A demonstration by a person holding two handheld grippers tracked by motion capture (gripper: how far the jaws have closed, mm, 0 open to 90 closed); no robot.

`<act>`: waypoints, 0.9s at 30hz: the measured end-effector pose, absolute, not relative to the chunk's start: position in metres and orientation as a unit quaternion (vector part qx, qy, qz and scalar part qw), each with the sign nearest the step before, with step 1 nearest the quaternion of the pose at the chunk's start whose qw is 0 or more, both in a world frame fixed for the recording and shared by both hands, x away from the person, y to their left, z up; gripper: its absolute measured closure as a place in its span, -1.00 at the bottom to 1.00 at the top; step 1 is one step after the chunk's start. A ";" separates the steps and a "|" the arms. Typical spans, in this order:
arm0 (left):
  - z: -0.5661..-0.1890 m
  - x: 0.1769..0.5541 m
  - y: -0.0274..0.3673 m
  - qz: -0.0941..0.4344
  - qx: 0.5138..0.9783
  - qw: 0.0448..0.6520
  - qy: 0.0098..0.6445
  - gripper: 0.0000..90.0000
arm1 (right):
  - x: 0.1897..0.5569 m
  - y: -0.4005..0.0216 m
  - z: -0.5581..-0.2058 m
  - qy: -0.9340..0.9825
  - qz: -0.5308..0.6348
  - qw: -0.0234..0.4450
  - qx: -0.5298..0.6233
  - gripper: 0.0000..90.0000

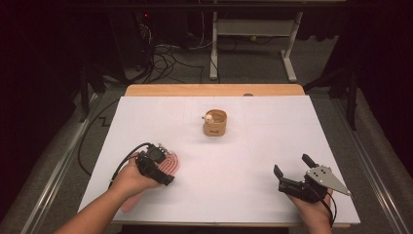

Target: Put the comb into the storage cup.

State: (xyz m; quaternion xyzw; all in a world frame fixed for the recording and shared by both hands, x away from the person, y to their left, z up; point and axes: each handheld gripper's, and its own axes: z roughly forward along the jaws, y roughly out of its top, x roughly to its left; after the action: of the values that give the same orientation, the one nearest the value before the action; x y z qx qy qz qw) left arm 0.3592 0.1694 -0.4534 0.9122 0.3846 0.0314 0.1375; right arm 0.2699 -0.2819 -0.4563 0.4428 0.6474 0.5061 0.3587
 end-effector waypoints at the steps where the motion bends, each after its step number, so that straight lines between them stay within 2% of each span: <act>1: -0.453 0.361 0.169 0.030 0.914 0.134 0.381 -0.76 | 0.270 -0.282 -0.456 0.648 0.506 0.358 0.443 -0.99; 9: -0.450 0.369 0.167 0.011 0.923 0.105 0.370 -0.68 | 0.270 -0.281 -0.457 0.648 0.506 0.356 0.444 -0.99; 27: -0.452 0.375 0.161 -0.003 0.922 0.087 0.378 -0.72 | 0.271 -0.280 -0.457 0.651 0.506 0.352 0.443 -0.99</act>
State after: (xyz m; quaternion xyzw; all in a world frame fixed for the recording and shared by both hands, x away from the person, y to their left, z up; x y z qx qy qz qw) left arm 0.3748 0.1612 -0.4516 0.9217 0.3780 -0.0029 0.0869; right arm 0.2709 -0.2795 -0.4573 0.4429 0.6511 0.5060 0.3520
